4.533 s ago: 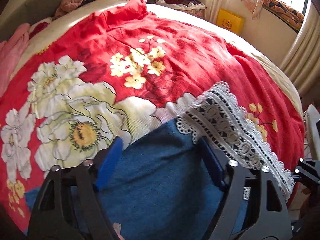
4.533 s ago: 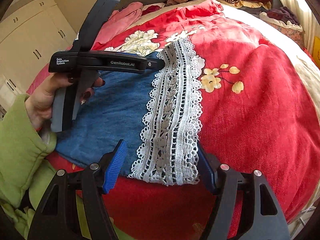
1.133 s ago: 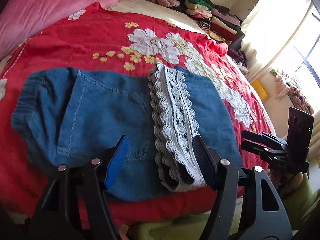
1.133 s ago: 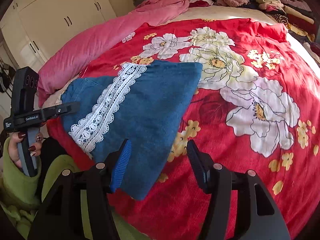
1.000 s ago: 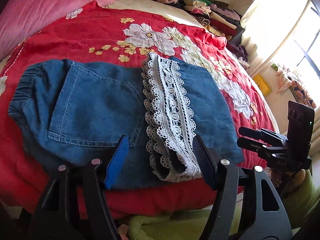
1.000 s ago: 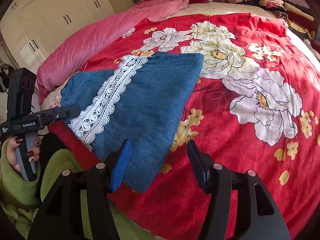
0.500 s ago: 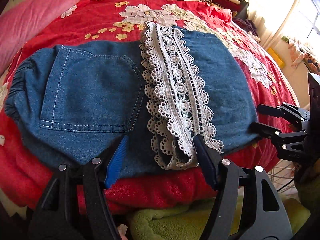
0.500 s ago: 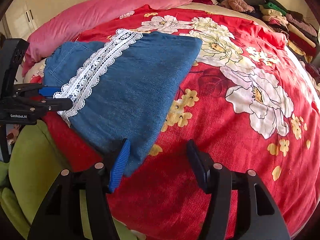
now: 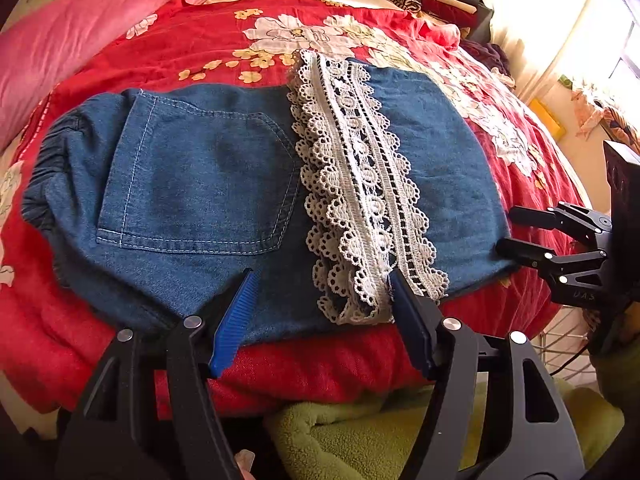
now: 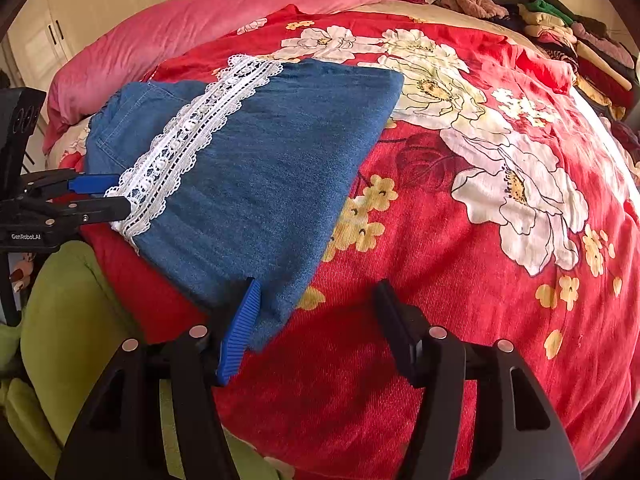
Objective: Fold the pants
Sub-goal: 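Move both tools back over the folded denim pants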
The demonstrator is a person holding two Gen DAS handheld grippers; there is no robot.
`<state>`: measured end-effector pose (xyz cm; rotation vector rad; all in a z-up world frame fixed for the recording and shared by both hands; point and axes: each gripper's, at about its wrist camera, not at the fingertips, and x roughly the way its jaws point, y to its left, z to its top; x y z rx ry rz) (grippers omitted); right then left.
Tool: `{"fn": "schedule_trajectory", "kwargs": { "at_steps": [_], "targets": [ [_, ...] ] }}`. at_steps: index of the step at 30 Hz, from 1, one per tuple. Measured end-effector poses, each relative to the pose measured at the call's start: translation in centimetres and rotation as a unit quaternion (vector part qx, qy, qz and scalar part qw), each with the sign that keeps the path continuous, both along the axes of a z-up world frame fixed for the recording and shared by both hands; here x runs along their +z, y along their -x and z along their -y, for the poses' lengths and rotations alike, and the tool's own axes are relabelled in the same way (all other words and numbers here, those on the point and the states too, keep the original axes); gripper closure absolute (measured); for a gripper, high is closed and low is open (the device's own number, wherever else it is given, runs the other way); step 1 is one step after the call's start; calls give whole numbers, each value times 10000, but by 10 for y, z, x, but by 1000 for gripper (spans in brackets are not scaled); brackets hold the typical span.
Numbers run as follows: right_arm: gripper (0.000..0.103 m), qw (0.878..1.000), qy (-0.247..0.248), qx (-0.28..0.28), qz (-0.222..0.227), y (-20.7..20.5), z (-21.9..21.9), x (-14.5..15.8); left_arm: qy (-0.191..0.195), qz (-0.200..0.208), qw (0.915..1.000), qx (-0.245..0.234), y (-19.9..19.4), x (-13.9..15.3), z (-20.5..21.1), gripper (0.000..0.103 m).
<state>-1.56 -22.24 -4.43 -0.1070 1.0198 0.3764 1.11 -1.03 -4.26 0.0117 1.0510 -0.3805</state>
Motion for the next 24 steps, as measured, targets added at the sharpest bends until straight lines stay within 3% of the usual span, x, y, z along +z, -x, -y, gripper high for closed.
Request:
{"fn": "schedule_trajectory", "kwargs": {
  "at_steps": [5,19,22,24],
  "targets": [
    [39,9997,-206,-99,88,2,5,12,51,87,9999,5,3,6,-2,44],
    [38,9990,-213,-106,366,3,1,35,-21,460,9985,298,16,31,-22,44],
    [15,9984,-240,-163,480,4,1,42,-58,588,9973,437,20,38,-32,40],
    [15,9979,-321,-162,544,4,1,47,-71,670,9963,527,24,43,-40,37]
  ]
}}
